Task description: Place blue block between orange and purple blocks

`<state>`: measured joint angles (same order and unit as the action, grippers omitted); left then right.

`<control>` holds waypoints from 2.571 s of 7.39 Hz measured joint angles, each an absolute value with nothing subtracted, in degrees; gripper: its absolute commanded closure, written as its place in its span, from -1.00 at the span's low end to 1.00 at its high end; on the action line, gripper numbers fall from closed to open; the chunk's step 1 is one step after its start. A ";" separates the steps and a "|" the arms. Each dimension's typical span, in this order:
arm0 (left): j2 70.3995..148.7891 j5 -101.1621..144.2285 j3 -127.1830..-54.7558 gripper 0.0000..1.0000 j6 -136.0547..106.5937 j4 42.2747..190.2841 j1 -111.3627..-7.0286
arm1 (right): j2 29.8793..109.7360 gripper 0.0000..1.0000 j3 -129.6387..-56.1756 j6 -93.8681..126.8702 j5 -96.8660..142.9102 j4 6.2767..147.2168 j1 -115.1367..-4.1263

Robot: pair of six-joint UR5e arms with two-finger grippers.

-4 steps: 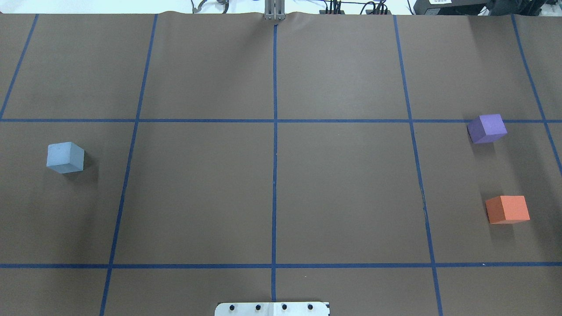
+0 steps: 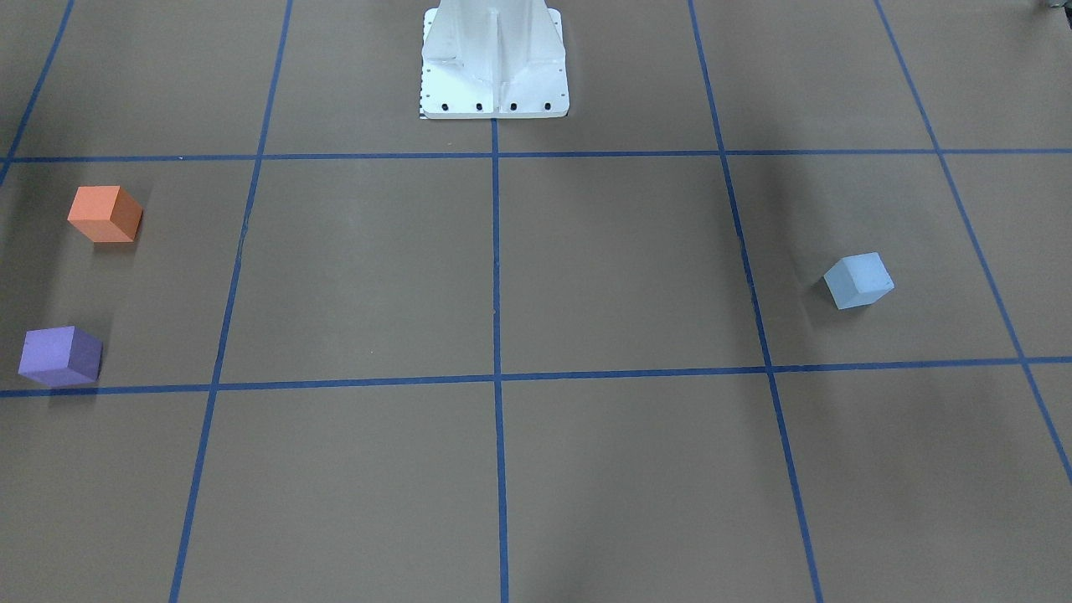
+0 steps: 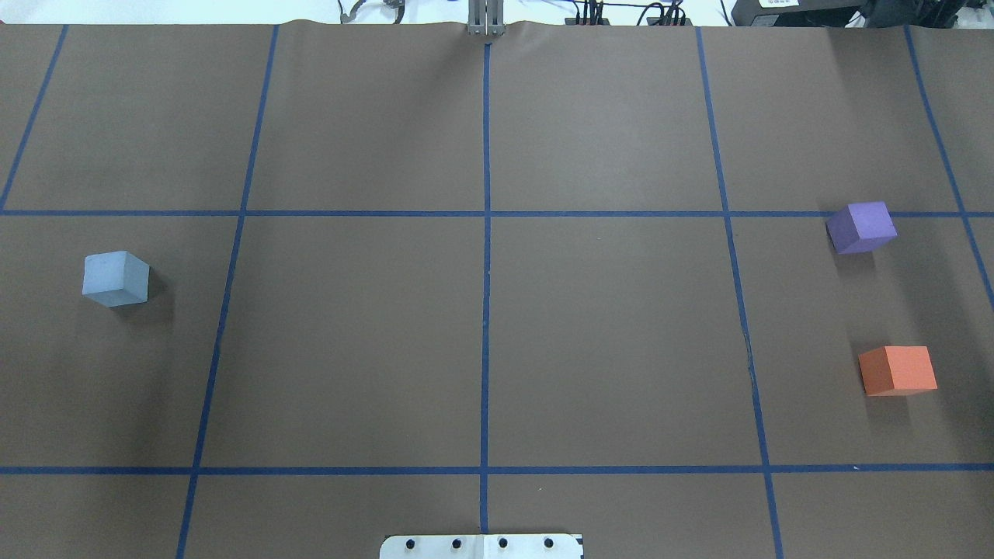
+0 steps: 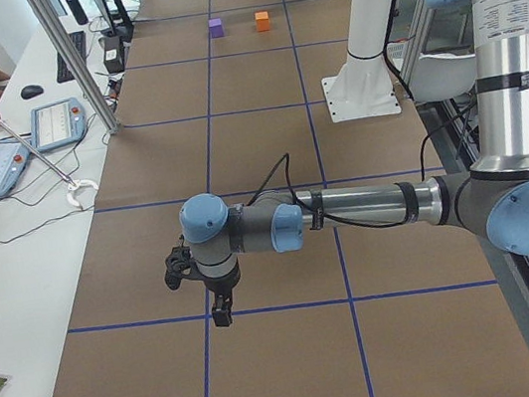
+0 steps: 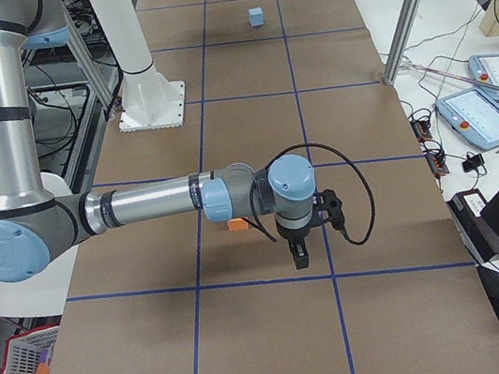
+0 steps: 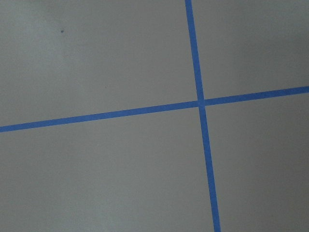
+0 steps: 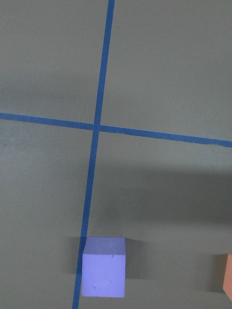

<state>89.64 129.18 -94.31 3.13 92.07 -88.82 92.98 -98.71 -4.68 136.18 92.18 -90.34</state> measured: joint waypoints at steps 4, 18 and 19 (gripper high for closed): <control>89.83 130.85 -104.98 -1.00 -7.36 91.65 -84.98 | 91.65 -1.00 -99.44 -4.68 135.60 92.07 -89.90; 89.30 113.97 -97.24 1.00 -59.00 120.11 -48.17 | 90.31 -1.00 -99.01 -4.53 136.01 91.99 -89.74; 89.09 116.26 -99.16 1.00 -58.70 118.21 -48.77 | 90.45 -1.00 -99.11 -4.53 136.13 92.01 -89.74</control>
